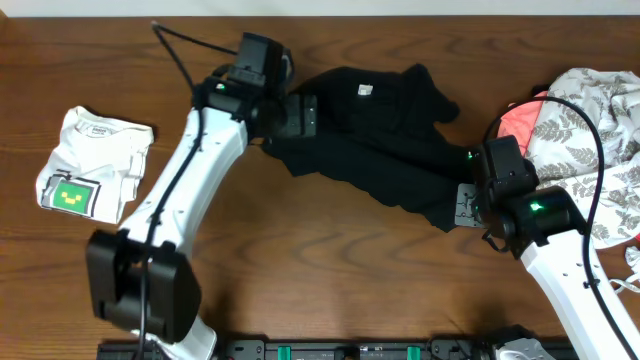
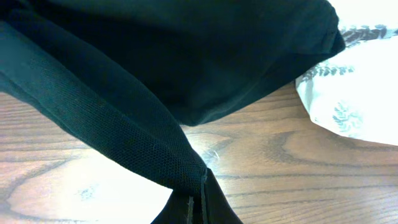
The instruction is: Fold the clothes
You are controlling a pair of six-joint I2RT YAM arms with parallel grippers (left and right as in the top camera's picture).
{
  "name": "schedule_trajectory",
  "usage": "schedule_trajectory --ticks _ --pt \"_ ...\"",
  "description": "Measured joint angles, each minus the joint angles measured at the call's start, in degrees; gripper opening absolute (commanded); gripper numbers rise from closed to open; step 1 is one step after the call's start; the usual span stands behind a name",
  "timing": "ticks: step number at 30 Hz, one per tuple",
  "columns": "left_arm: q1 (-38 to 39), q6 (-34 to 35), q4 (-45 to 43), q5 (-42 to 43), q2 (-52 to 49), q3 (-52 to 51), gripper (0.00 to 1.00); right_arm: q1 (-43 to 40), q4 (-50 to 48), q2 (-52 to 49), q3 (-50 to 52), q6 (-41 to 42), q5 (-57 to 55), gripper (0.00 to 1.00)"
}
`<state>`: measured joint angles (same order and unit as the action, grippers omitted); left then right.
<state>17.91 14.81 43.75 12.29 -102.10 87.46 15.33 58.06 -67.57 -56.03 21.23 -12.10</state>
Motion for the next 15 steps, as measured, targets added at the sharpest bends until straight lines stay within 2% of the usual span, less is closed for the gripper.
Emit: schedule_trajectory --ticks 7,15 --pt "-0.02 -0.04 -5.27 0.90 -7.26 0.00 0.98 0.00 0.50 0.00 0.00 0.00 0.70 0.01" --pt "0.00 -0.04 -8.63 6.80 -14.58 0.00 0.98 0.00 0.66 0.00 0.00 0.00 0.92 0.01"
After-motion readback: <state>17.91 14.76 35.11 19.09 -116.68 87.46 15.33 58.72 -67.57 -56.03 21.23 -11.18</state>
